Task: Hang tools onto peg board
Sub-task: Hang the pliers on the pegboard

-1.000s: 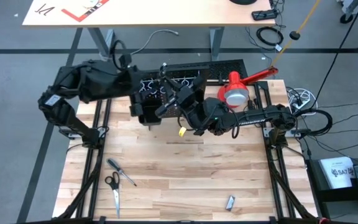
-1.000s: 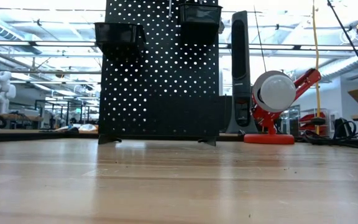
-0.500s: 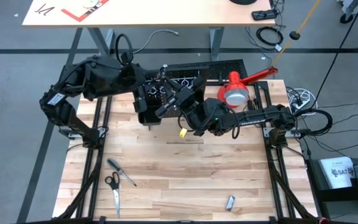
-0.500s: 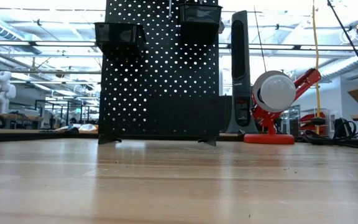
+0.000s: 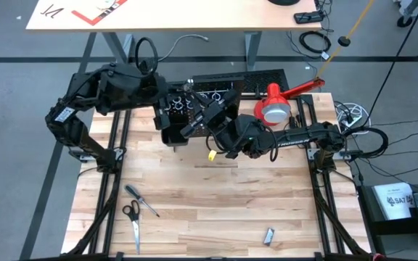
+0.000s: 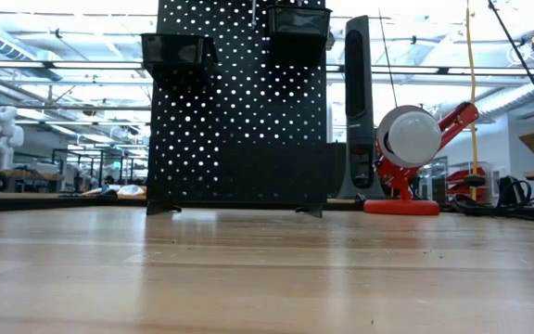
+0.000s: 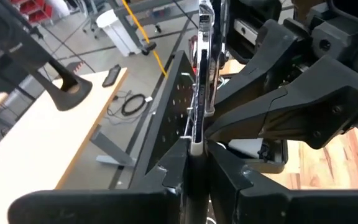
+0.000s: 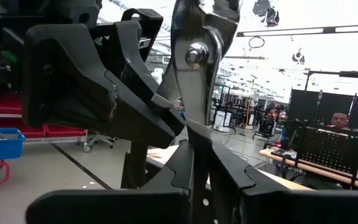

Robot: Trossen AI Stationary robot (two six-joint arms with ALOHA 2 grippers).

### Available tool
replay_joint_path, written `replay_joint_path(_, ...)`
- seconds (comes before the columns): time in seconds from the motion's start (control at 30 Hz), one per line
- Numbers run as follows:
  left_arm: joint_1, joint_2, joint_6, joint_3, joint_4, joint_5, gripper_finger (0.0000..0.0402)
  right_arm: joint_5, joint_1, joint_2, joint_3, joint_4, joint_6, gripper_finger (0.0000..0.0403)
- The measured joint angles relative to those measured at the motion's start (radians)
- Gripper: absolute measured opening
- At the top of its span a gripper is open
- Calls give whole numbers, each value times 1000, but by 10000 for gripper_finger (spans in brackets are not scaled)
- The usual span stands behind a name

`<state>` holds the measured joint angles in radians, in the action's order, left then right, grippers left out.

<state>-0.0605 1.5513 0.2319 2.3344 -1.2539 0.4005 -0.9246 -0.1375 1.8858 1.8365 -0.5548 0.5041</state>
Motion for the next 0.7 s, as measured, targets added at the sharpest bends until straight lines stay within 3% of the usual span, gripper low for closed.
replay_joint_path(0.27, -33, 0, -19, 0, -28, 13, 45, 18, -11, -5, 2, -23, 1, 2)
replay_joint_path(0.7, -86, 0, -42, -14, 25, -112, 45, 5, -28, -2, 2, -34, 118, 1)
